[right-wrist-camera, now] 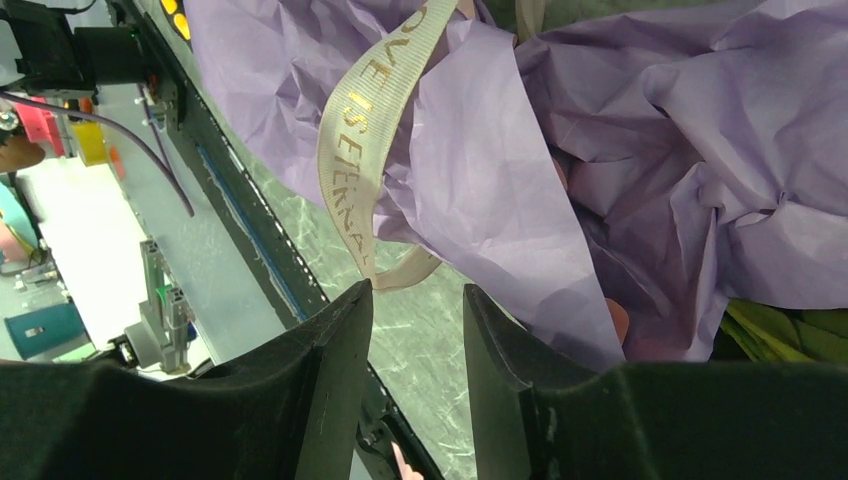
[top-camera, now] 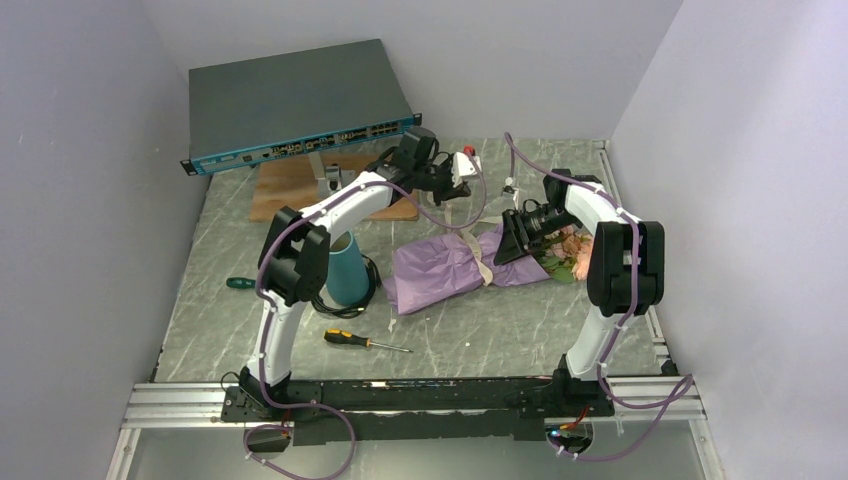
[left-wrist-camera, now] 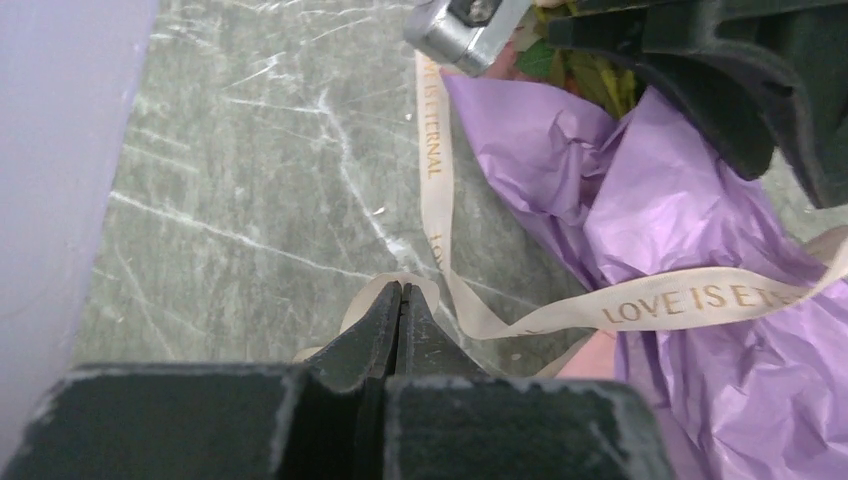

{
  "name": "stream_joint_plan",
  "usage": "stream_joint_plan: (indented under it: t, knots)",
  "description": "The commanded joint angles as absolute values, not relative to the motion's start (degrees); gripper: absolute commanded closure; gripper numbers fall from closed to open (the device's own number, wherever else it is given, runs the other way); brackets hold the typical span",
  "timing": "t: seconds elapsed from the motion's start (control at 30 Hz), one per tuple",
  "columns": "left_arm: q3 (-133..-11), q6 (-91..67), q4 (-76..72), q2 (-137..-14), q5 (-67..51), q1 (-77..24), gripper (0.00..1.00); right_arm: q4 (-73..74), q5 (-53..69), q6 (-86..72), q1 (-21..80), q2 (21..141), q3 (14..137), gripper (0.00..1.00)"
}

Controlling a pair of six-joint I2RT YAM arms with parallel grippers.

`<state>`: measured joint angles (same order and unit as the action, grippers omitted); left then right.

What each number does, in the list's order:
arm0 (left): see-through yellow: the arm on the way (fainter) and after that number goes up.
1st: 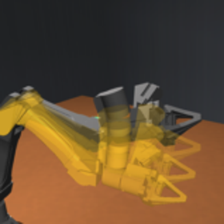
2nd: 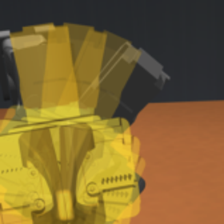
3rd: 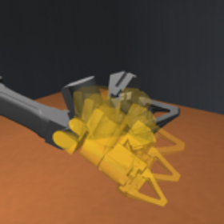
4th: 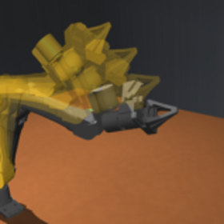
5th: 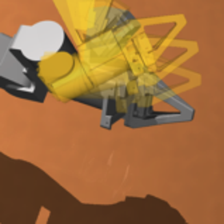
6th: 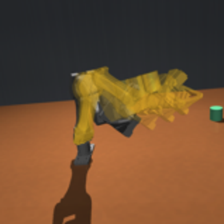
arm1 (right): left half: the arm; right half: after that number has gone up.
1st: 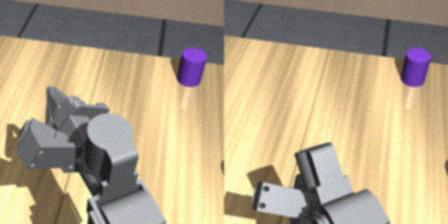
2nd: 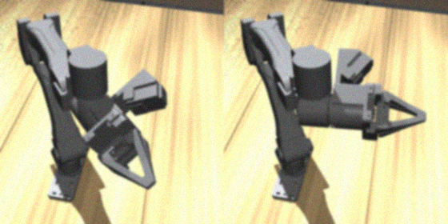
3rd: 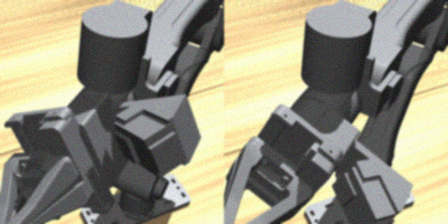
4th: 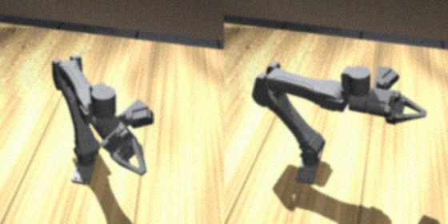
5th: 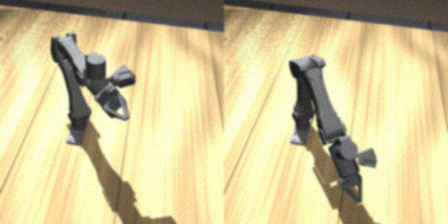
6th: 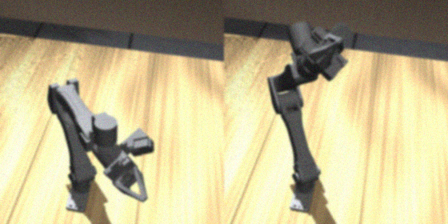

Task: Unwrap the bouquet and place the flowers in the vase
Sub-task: Untie the ribbon from the wrapping paper.

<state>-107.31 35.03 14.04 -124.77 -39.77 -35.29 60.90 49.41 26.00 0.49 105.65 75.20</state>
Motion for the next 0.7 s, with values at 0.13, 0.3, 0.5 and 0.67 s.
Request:
stream_joint_plan:
  t: [0.13, 0.3, 0.5, 0.67]
  knots:
    - [-110.90, 32.62, 13.22, -127.73, -16.88, -35.49, 1.00, 59.96, 51.08, 25.47, 0.26, 103.83, 77.98, 0.58]
    - [-115.23, 33.35, 17.52, -131.46, -9.73, -35.68, 0.53, 60.03, 50.76, 25.43, 0.26, 103.62, 77.95, 0.59]
    - [-113.44, 32.96, 19.84, -130.38, -21.47, -36.52, 0.29, 60.03, 50.63, 25.32, 0.26, 103.95, 78.37, 0.58]
    - [-113.89, 31.02, 21.60, -131.50, -25.45, -37.83, 0.31, 60.01, 50.62, 25.14, -1.18, 104.07, 78.12, 0.59]
